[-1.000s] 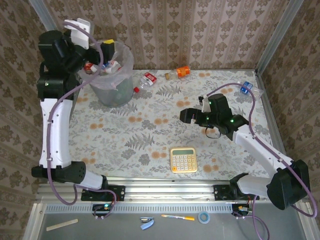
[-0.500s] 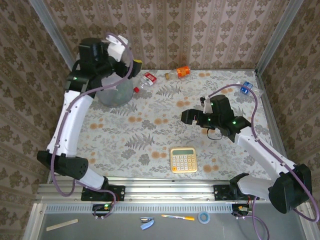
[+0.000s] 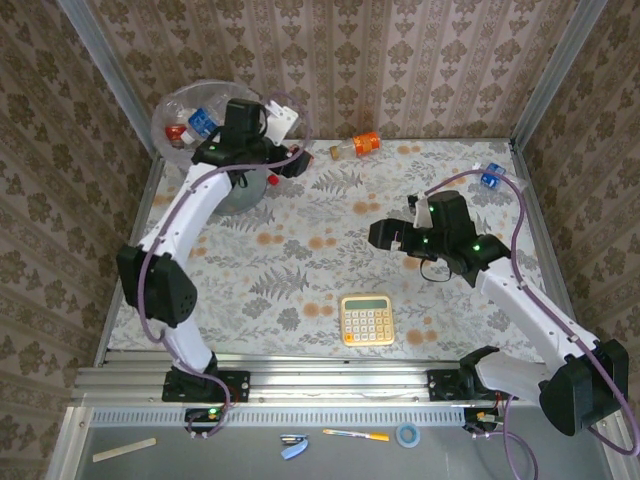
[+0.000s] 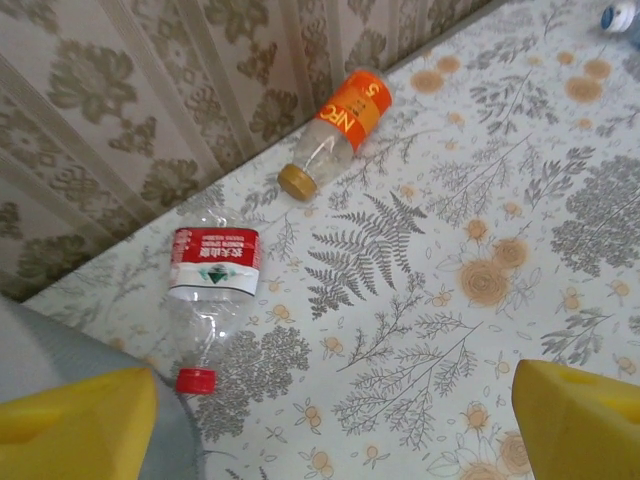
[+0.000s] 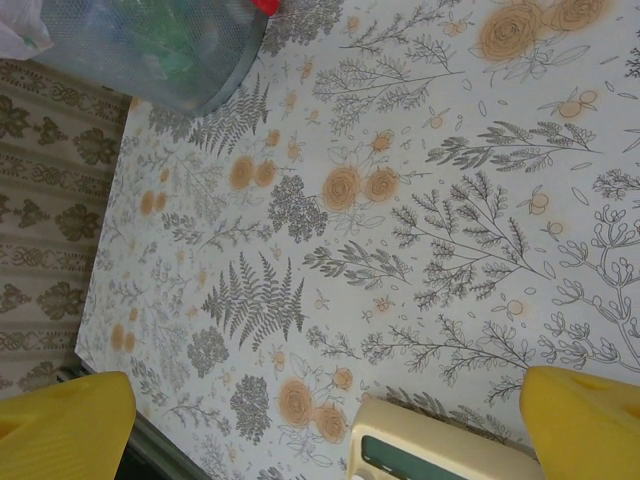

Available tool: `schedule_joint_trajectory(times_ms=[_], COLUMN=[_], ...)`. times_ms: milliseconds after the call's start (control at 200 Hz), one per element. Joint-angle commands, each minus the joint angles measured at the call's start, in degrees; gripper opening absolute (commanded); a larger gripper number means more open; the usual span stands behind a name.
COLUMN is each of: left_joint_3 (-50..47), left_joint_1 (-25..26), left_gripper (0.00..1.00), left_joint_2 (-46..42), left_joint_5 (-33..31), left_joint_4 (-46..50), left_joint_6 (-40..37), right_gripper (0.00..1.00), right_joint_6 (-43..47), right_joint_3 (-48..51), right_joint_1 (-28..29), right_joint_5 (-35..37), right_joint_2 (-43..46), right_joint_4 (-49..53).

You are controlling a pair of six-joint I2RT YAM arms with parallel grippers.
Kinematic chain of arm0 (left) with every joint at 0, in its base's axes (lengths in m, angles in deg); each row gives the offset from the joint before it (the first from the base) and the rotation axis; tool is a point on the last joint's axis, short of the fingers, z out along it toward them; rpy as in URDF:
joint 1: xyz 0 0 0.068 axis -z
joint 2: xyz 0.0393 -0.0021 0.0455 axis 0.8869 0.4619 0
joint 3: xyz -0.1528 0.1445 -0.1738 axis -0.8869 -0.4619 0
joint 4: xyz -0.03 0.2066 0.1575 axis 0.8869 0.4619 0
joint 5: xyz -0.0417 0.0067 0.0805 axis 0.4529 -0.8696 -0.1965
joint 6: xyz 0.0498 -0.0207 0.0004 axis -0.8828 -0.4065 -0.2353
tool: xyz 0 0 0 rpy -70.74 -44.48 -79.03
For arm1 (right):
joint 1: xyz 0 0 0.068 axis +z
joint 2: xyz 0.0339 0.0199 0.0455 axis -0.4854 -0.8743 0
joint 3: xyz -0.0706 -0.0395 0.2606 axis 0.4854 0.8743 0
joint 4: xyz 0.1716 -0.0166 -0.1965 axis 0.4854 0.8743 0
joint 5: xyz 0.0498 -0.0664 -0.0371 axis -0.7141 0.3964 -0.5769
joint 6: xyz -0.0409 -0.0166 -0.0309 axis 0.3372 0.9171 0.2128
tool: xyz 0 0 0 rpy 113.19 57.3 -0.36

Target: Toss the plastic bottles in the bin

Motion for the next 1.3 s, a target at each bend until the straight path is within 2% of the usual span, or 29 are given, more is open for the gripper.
schedule_joint_trajectory(times_ms=[0,415,820,1140,1295], left_joint_3=[3.3,13.1,22.8,40.1,42.3], left_joint_1=[0.2,-1.3,-2.8,-3.7,-4.1], left_gripper=[0.90,0.89,0.92,0.96,0.97], left_joint_2=[4.0,19.9,31.7,44.1,46.7], left_joint_5=[-1.5,-3.0,-5.9,-8.7,-8.6], left_joint_4=[-0.2,0.7,0.9,8.3,10.2], left_joint_6=[1.6,4.7,6.7,7.1,7.9], right_gripper=[1.00,1.00,1.00,1.00,1.00], right_joint_6=[1.0,1.7,1.3,0.8,0.3], right_joint_3=[-0.9,-2.0,-1.3,-0.5,-0.1], right_joint_1=[-0.5,-2.1,-2.8,-2.8,-2.9], right_joint_5=[0.0,-1.6,-2.9,-4.0,-4.5], right_joint_2=[-0.1,-4.2,-7.2,-9.5,-10.3], right_joint_4=[1.7,1.2,-0.5,-2.1,-3.0])
